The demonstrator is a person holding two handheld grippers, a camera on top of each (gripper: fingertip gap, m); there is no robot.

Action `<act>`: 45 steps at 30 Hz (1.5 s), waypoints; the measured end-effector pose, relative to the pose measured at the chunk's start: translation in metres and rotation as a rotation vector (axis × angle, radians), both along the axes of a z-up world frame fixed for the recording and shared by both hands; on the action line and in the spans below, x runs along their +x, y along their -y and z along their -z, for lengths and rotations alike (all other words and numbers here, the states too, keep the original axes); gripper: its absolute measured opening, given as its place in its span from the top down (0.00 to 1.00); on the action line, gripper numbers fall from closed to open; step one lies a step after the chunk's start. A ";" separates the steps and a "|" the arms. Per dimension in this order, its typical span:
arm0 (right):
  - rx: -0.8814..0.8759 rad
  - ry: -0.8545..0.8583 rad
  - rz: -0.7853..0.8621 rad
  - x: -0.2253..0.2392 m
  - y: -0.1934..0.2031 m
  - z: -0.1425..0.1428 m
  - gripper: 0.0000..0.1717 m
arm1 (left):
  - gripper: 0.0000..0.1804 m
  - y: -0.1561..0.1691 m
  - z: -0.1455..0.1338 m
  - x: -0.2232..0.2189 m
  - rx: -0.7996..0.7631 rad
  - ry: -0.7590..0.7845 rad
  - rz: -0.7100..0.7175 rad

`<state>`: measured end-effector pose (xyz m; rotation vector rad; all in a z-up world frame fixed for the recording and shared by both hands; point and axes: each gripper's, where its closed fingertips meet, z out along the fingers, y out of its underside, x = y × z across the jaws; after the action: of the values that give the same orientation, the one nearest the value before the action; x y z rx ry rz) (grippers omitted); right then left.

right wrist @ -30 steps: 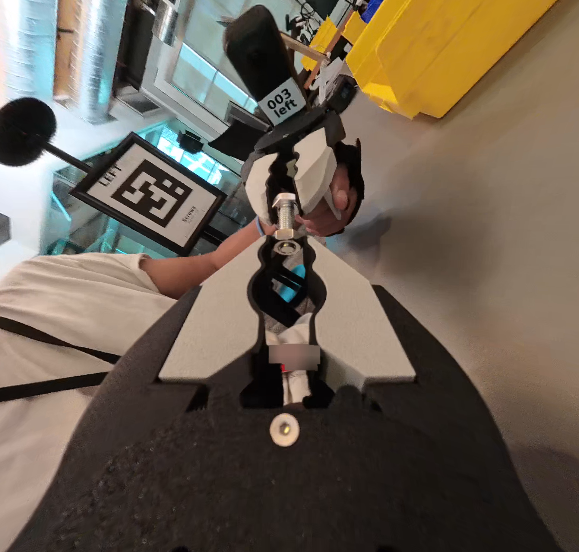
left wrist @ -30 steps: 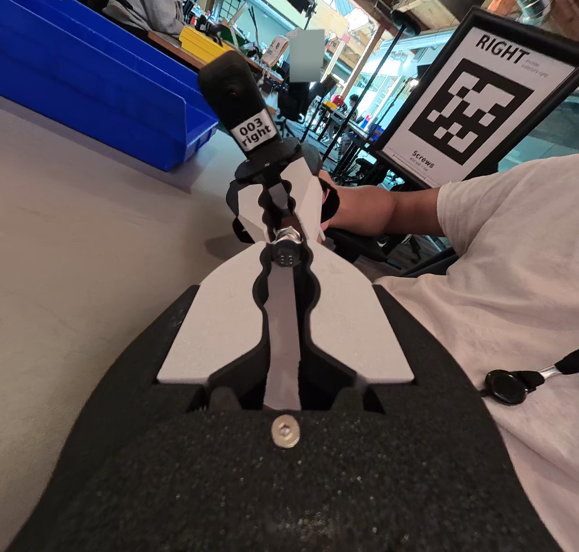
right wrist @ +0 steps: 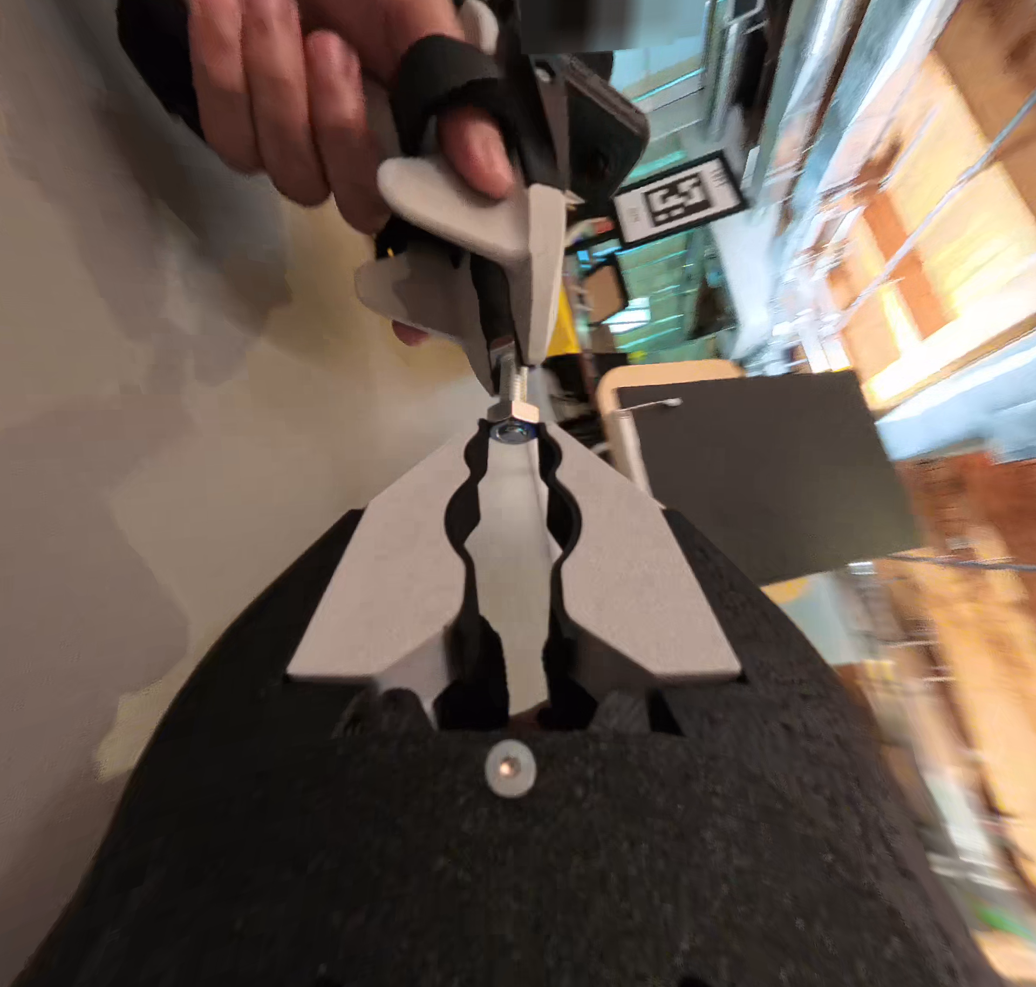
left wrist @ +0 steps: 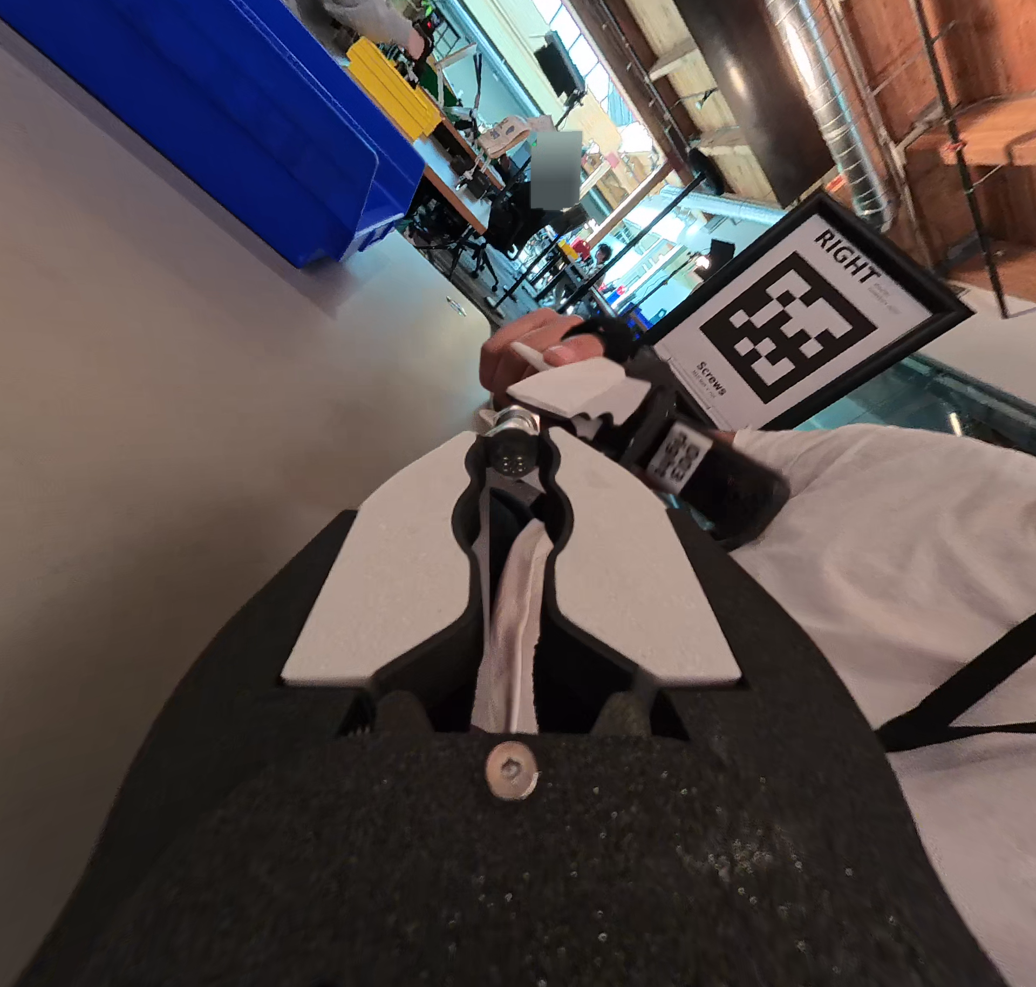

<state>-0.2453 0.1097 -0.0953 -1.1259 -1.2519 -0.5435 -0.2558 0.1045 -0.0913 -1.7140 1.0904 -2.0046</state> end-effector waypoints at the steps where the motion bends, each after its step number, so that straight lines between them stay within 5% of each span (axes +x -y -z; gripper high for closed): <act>1: -0.094 -0.076 -0.026 0.000 0.001 0.002 0.90 | 0.90 0.001 0.001 0.000 0.017 -0.007 0.003; 12: -1.576 -1.337 -0.418 -0.011 0.014 -0.005 0.90 | 0.90 0.006 -0.006 -0.002 0.204 0.026 -0.022; 15: -1.737 -1.447 -0.497 -0.013 0.015 -0.004 0.90 | 0.90 0.003 -0.006 -0.003 0.205 0.023 -0.033; 19: -1.407 -1.122 -0.292 -0.006 0.006 0.023 0.73 | 0.90 -0.010 -0.020 -0.011 0.111 0.088 -0.093; 26: -0.276 -0.338 0.080 0.037 -0.023 0.008 0.74 | 0.90 -0.028 -0.013 -0.013 -0.108 0.072 -0.142; 30: 0.126 0.004 0.040 0.023 -0.007 -0.008 0.77 | 0.90 -0.020 -0.014 -0.009 -0.126 0.073 -0.105; 37: 0.315 0.201 -0.063 0.001 0.011 -0.009 0.77 | 0.91 0.006 -0.013 0.002 -0.113 0.061 -0.012; 39: 0.375 0.196 -0.042 0.004 0.011 -0.014 0.89 | 0.91 0.008 -0.011 0.004 -0.107 0.046 -0.005; 45: 0.050 -0.069 -0.131 0.004 0.015 -0.012 0.90 | 0.91 0.014 -0.011 0.005 -0.047 0.044 0.015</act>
<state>-0.2410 0.0949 -0.0833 -1.0052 -1.2366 -0.4315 -0.2512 0.0907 -0.0807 -1.6812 1.0534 -2.0821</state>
